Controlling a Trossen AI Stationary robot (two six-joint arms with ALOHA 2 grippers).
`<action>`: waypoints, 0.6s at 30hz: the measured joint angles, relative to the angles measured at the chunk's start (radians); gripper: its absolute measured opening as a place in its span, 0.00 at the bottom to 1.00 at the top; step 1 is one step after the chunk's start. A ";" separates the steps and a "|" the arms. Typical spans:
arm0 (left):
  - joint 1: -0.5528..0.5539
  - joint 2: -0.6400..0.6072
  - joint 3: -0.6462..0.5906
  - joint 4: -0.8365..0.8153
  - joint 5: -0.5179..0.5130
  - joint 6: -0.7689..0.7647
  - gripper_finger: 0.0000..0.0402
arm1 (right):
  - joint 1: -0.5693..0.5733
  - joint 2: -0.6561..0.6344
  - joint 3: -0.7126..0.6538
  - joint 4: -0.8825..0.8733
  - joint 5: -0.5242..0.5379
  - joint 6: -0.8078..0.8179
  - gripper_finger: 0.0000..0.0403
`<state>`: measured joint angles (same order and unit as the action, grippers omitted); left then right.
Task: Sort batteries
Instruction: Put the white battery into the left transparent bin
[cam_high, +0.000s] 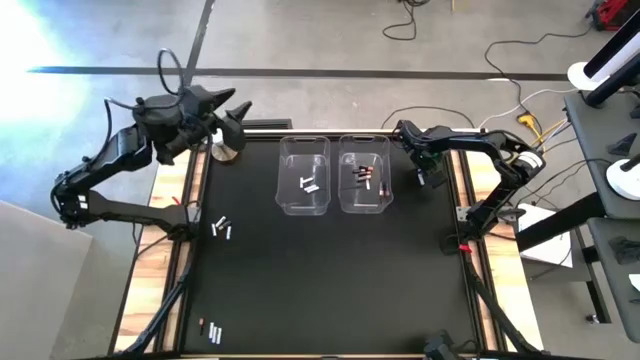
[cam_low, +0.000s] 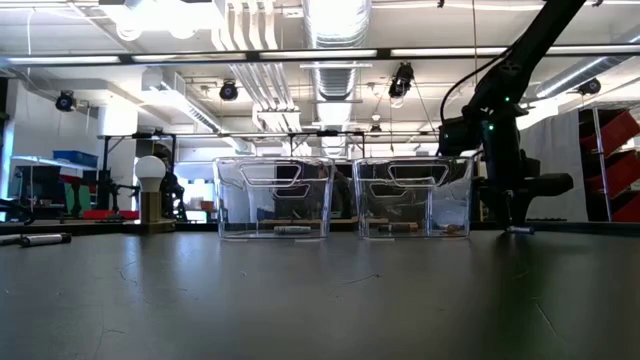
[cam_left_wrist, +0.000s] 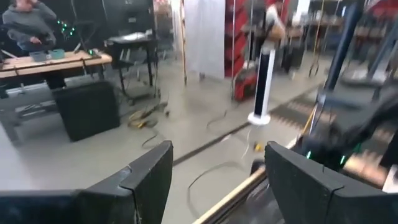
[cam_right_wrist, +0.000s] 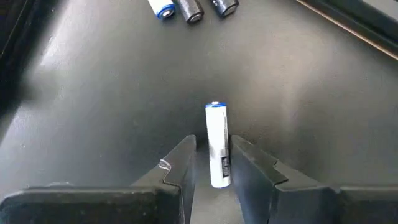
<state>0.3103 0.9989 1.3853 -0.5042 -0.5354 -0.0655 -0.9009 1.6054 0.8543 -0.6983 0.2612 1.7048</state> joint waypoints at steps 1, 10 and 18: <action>0.000 0.000 0.000 -0.030 -0.001 0.008 0.58 | 0.000 0.001 0.000 0.002 0.000 -0.020 0.22; 0.000 0.058 -0.001 -0.307 -0.007 0.017 0.58 | 0.000 0.005 -0.002 0.001 -0.003 -0.088 0.12; -0.002 0.044 0.000 -0.385 0.091 -0.042 0.58 | 0.000 -0.003 -0.002 0.002 -0.004 -0.159 0.07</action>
<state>0.3080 1.0429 1.3852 -0.8896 -0.4446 -0.1076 -0.9005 1.6026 0.8524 -0.6964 0.2577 1.5460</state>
